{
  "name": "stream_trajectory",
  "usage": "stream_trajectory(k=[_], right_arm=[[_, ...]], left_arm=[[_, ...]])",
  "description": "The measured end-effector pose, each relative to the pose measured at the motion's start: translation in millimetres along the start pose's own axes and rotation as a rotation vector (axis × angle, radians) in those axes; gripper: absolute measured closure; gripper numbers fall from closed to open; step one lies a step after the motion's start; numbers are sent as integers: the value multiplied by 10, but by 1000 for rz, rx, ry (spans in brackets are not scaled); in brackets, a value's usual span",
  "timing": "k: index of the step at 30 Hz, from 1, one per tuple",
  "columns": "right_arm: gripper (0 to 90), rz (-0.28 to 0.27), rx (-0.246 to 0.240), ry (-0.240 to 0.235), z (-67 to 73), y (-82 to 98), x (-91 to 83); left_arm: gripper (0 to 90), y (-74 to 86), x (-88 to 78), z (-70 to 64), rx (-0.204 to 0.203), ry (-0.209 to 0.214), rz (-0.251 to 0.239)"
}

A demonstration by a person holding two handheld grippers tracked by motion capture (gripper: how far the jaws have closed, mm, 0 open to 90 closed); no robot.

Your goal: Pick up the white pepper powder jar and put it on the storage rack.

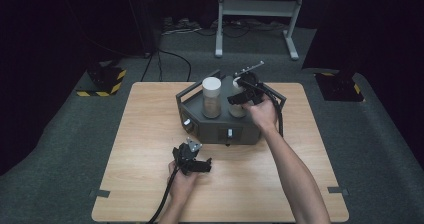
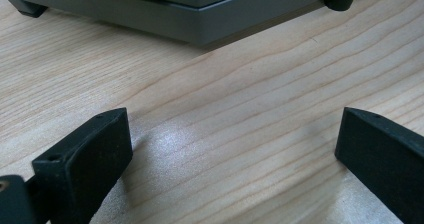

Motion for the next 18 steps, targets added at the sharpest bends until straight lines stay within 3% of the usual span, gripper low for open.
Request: stream_trajectory(k=[12,15,18], right_arm=[[298,-6,0,-11,-25,15,6],[177,-28,13,-72,-99,40,19],[56,-48,21,-63,-85,64,27]], left_arm=[[17,-2,-2,2,1,1,2],[17,-1,0,1,0,1,1],[17,-4,-4,4,5,0,5]])
Point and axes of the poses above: each handheld gripper's, and its own axes: x roughly forward along the jaws, y roughly out of its underside, z roughly to its left, the point moved 5 cm from there along x, roughly forward along the jaws, and after that the axes turned 9 degrees about z, right-handed, at the moved point
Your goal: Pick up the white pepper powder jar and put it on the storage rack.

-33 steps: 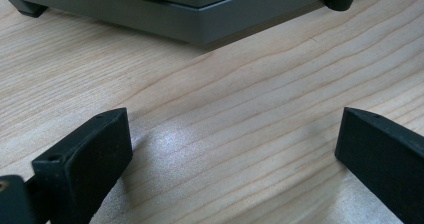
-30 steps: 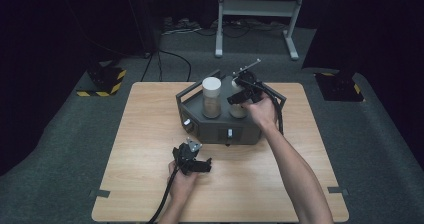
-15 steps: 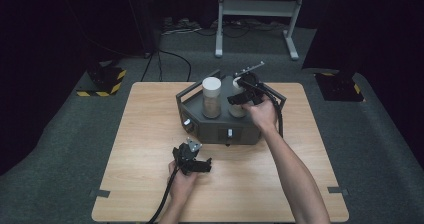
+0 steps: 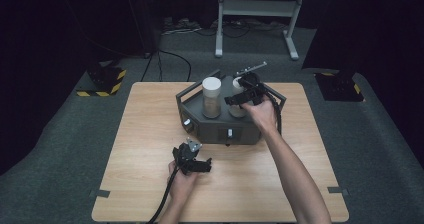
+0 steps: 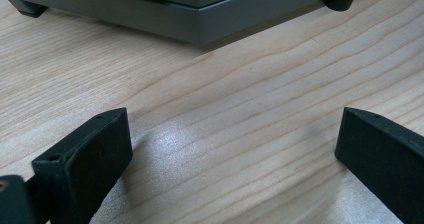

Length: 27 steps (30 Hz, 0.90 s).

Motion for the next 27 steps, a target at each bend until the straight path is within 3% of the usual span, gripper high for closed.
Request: stream_trajectory(k=[4,13,24,27], right_arm=[[4,-20,4,4,9,26,-4],[2,-77,12,2,1,134,-69],[3,-113,20,-18,-82,279,-157],[3,-118,16,-26,-105,318,-184]], left_arm=[[17,4,3,-3,-4,0,-4],[17,-2,-1,2,3,-1,1],[17,11,11,-12,-16,2,-13],[17,3,3,-3,-4,-1,-4]])
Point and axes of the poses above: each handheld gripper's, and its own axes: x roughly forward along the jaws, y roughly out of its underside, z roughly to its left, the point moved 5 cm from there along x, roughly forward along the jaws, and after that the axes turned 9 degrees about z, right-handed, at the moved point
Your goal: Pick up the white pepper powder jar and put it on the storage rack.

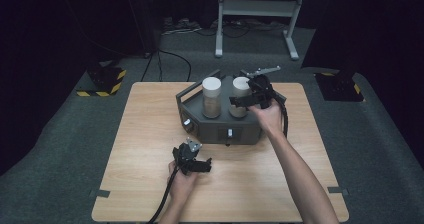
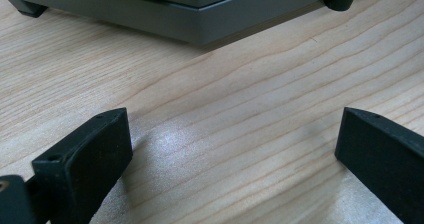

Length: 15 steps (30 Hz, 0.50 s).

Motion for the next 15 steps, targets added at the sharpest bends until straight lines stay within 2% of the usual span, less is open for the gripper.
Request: stream_trajectory(k=[5,9,15], right_arm=[[4,-6,8,-8,-56,48,-51],[5,-9,1,-38,-128,95,-88],[5,-6,1,-47,-192,178,-118]], left_arm=[[17,-6,-5,6,8,0,6],[17,0,0,0,1,-1,0],[17,3,4,-3,-6,1,-3]])
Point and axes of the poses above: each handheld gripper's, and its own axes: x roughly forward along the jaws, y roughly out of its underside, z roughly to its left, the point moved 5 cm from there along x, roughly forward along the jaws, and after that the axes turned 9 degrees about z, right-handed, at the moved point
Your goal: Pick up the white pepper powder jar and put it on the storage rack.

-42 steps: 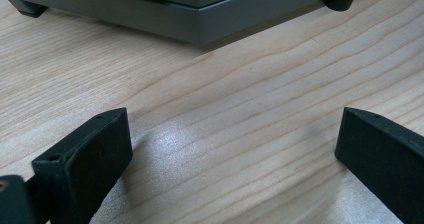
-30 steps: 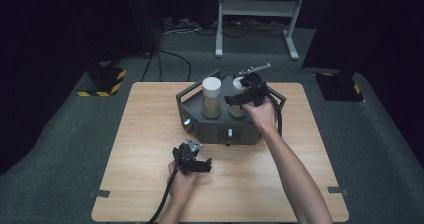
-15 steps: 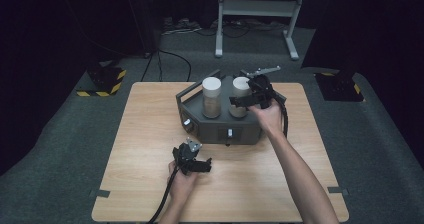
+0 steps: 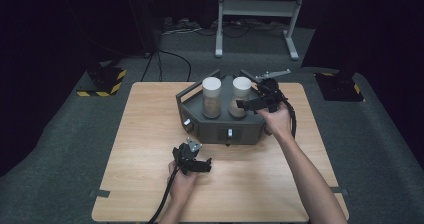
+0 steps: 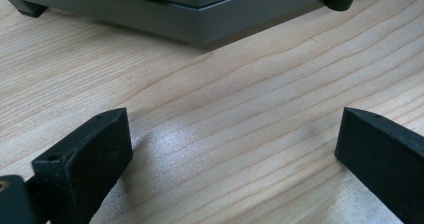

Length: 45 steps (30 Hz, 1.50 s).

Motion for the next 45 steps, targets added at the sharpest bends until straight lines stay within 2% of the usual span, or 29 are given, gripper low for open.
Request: stream_trajectory(k=[12,16,18,21,25,34,38,41,45], right_arm=[[5,-58,-4,-15,-106,131,-159],[5,-57,-5,-12,-129,159,-196],[7,-55,-27,12,-111,182,-218],[23,-50,-85,88,-6,216,-236],[23,-51,-94,80,-28,277,-256],[23,-59,-62,65,-155,420,-297],[27,-54,-104,96,-126,483,-312],[29,-69,-93,71,-170,535,-327],[29,-79,-77,72,-204,587,-338]], left_arm=[[17,1,1,0,0,0,-1],[17,-3,-3,1,2,0,4],[17,-3,-3,2,3,0,3],[17,-2,-2,1,2,0,2],[17,-7,-6,6,7,0,8],[17,-4,-3,4,6,-1,4],[17,-1,-1,0,0,0,1],[17,-2,-2,2,3,0,2],[17,-1,-1,1,2,0,2]])
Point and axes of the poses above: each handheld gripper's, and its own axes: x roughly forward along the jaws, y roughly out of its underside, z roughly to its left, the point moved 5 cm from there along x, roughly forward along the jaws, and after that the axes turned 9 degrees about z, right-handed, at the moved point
